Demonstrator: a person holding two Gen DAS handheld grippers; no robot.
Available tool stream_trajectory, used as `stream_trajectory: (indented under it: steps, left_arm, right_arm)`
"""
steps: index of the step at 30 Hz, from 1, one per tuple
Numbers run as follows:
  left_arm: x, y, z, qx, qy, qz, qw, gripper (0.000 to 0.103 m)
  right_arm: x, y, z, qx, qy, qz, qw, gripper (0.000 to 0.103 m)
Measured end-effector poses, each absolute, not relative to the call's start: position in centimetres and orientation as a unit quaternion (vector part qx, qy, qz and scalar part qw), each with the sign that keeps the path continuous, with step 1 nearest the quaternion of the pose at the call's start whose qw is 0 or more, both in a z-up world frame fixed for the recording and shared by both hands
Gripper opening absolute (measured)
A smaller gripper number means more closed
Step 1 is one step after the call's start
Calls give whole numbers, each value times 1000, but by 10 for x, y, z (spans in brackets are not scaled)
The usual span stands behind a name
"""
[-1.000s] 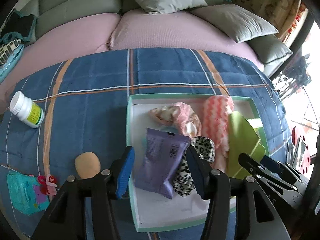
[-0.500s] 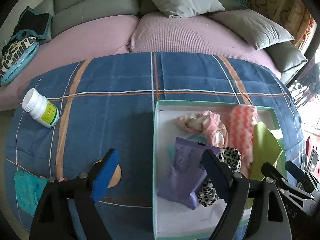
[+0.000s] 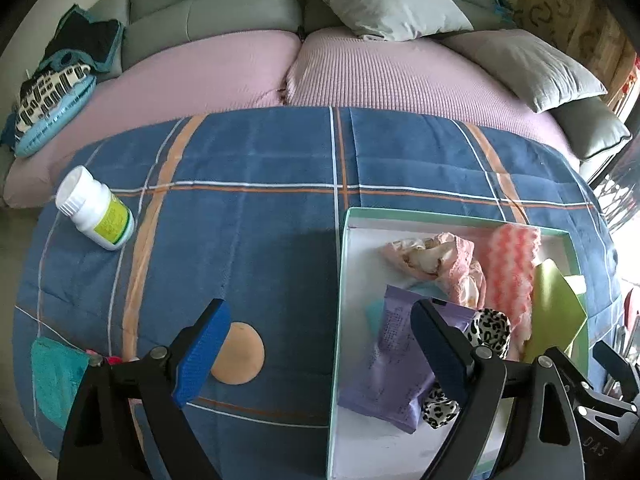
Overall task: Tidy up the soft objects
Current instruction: 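Withdraw both tools from the tray back over the bedspread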
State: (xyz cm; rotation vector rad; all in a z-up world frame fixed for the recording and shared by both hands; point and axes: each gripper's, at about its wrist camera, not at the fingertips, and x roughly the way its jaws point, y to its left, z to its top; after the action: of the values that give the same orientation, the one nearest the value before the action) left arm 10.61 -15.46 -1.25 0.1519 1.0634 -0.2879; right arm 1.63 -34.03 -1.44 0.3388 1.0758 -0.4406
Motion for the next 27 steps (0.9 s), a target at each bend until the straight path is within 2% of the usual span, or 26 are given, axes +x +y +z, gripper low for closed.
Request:
stream_trajectory:
  steps: [11,27]
  left_arm:
    - [114,-134,-5,67,503,-131,852,92]
    - [134,-28,23,15,484,-24,875,92]
  right_arm:
    - [19,-336,-9,150,502,-207,826,103]
    - [51,-280,14,104,479,-162,856,103]
